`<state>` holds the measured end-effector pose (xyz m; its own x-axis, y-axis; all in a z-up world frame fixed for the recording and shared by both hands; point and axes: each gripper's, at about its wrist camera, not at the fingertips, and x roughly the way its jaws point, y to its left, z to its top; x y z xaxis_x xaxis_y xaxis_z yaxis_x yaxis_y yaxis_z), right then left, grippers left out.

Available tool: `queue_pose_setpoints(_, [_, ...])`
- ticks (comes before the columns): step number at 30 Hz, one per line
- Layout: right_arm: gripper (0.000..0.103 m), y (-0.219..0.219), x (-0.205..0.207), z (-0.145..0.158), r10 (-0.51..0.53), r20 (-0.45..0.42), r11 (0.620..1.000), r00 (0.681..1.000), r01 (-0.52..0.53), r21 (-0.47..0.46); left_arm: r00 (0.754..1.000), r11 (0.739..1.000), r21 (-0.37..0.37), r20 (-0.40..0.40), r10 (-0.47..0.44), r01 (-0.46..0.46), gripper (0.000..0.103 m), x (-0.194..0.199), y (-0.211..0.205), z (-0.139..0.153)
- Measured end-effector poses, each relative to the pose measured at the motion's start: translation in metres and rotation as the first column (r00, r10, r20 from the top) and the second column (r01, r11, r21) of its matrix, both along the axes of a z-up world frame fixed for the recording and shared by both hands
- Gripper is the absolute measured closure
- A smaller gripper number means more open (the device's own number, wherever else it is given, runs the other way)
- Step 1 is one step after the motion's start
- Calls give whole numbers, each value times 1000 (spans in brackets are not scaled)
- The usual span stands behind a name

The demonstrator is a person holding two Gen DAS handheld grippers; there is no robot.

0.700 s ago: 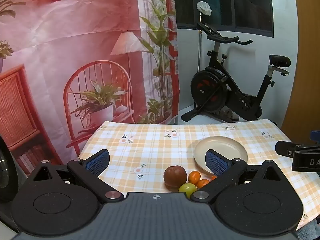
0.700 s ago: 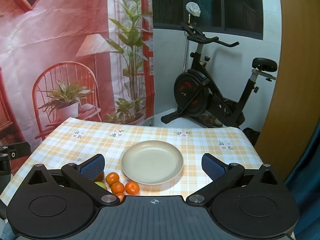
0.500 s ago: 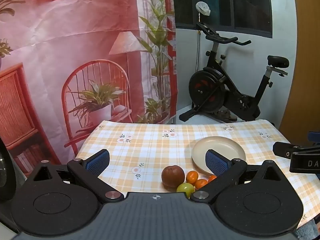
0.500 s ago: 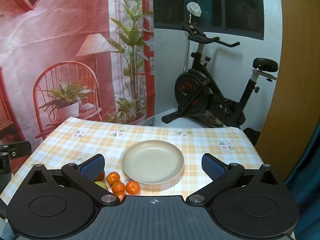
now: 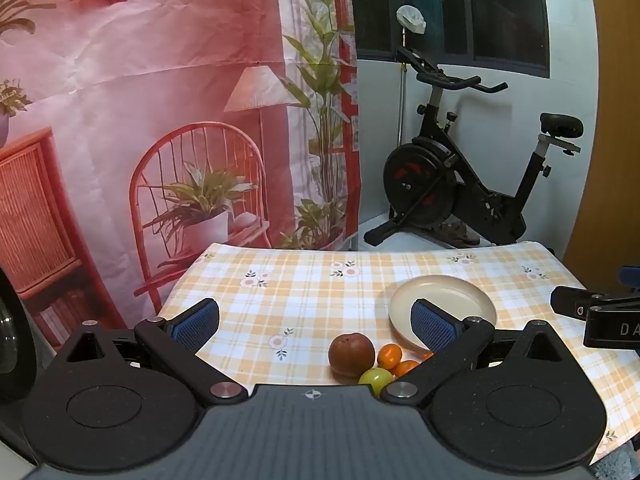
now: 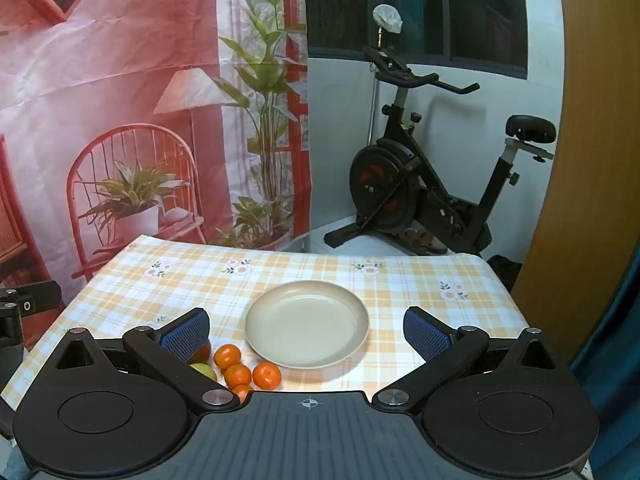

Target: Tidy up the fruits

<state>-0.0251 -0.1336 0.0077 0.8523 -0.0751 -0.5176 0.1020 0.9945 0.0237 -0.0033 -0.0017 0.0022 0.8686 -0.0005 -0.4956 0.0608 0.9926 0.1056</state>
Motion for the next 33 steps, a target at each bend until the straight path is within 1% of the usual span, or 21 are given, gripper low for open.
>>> queue_pose_setpoints(33, [0,-1,-1,0,-1,2,1000,1000,1,1,1000,1000,-4,8,-3,3,0,-1,0,1])
